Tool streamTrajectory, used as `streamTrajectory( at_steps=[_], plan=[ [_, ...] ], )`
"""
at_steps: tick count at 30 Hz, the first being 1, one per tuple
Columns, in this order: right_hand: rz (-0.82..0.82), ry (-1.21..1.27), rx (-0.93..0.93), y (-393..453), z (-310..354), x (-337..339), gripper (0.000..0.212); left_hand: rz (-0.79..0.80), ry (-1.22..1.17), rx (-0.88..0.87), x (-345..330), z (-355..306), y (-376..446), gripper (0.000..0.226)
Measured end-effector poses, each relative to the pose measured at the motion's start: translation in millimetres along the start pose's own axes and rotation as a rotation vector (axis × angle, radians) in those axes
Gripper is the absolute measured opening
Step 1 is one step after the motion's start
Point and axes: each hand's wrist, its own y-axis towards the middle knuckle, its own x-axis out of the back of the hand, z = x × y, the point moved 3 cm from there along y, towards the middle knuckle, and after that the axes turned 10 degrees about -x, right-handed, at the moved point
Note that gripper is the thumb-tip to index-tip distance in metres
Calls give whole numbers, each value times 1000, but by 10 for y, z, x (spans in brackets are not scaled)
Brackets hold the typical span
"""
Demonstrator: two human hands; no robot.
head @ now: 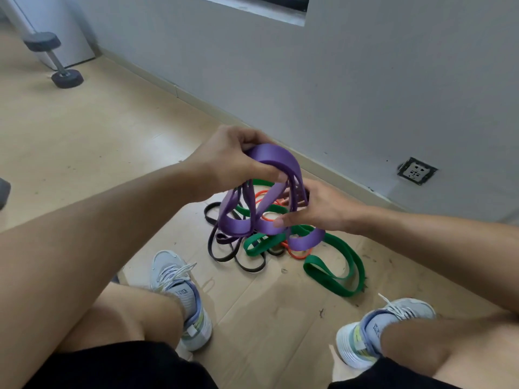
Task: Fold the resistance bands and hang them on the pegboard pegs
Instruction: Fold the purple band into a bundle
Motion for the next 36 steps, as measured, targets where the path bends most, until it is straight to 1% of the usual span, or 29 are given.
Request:
streamTrajectory(
  at_steps=[5,7,10,11,13,16,18,20,21,22,23,24,25,27,28,30,33,36],
  plan=[
    [56,95,-16,37,-10,-56,31,-31,-140,6,8,17,27,29],
    [68,50,-12,50,-25,8,25,-57,-210,44,105,89,51,29],
    [99,-73,-21,50,-30,186,23,-69,-248,119,309,272,57,34],
    [102,-93,-29,40,-25,259,23,-51,-231,154,366,353,44,36],
    [91,-128,-42,12,-3,394,26,35,-154,216,432,515,8,38],
    [57,-251,-41,-55,85,535,33,181,82,267,409,670,-17,41],
    [6,-371,-1,-119,219,578,31,306,300,295,313,682,-22,50],
    [-60,-505,50,-186,401,560,29,435,410,281,129,625,-20,73],
    [-95,-575,85,-212,489,528,30,470,402,255,20,585,-12,87],
    [-137,-652,123,-236,566,489,32,471,352,226,-84,543,1,99],
    [-182,-726,158,-255,622,455,35,451,284,197,-177,497,14,107],
    [-214,-774,182,-267,659,427,38,420,228,155,-259,456,30,108],
    [-224,-793,196,-275,680,407,41,385,198,101,-323,424,45,104],
    [-191,-789,195,-281,695,375,49,320,150,11,-426,374,63,82],
    [-170,-793,190,-284,698,360,54,293,111,-4,-470,366,59,70],
    [-149,-834,185,-290,698,342,60,270,59,-7,-543,354,42,57],
    [-122,-920,142,-315,673,380,63,311,106,7,-567,321,51,44],
    [-69,-961,45,-327,612,464,65,375,177,40,-525,260,77,31]
  ],
)
